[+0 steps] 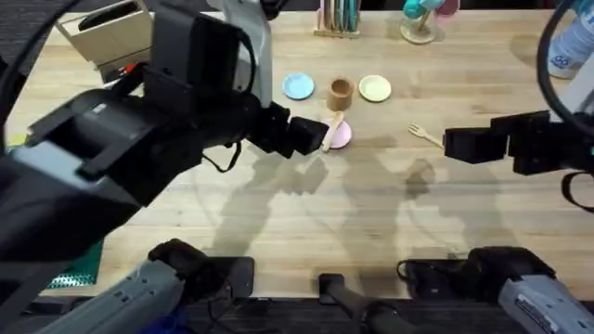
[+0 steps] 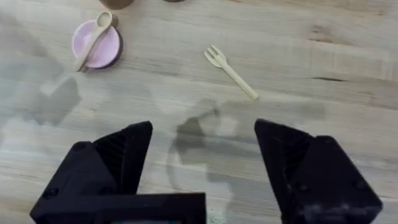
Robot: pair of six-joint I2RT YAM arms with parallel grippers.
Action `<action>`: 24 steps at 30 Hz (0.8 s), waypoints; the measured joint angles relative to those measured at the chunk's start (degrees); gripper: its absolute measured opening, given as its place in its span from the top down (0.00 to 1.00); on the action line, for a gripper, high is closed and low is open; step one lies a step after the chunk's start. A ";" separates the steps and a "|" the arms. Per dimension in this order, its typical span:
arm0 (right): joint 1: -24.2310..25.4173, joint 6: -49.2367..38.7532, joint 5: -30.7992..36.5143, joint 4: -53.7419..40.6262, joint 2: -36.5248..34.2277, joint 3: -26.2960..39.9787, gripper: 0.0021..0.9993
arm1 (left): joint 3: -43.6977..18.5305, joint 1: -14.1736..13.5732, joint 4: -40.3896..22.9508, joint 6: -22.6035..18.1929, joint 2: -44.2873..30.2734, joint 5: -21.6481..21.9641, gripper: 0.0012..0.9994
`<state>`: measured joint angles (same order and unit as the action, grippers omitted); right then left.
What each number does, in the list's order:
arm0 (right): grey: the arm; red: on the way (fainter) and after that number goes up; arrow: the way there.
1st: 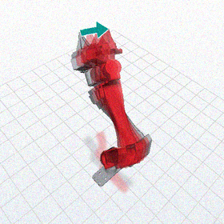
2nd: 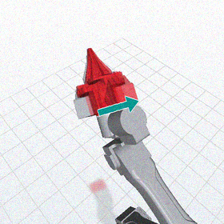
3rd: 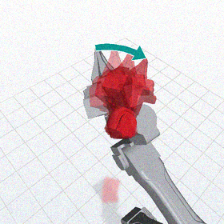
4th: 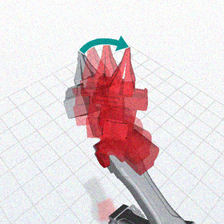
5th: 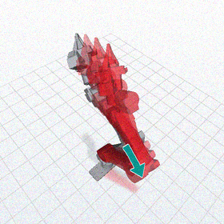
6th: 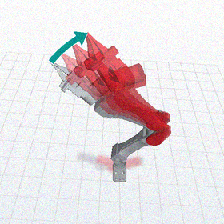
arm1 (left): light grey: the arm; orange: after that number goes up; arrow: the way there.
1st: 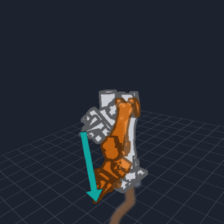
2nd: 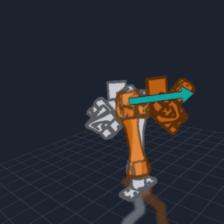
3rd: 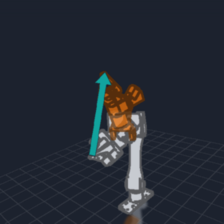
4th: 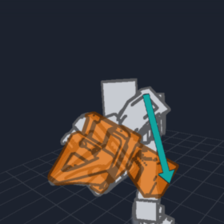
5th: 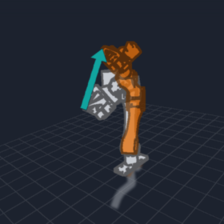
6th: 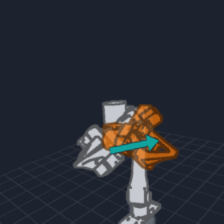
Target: Pick up a utensil and set it on the pink plate, then put the other utensil in the container.
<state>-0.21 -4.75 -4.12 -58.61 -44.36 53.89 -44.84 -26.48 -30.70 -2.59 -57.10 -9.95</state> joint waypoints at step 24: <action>0.00 0.00 0.00 -2.34 0.00 0.00 0.00 | 1.43 0.00 7.84 -14.73 -4.39 -10.33 0.00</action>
<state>-0.21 -4.76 -4.12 -60.95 -44.36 53.89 -43.41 -26.48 -22.86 -17.32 -61.49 -20.28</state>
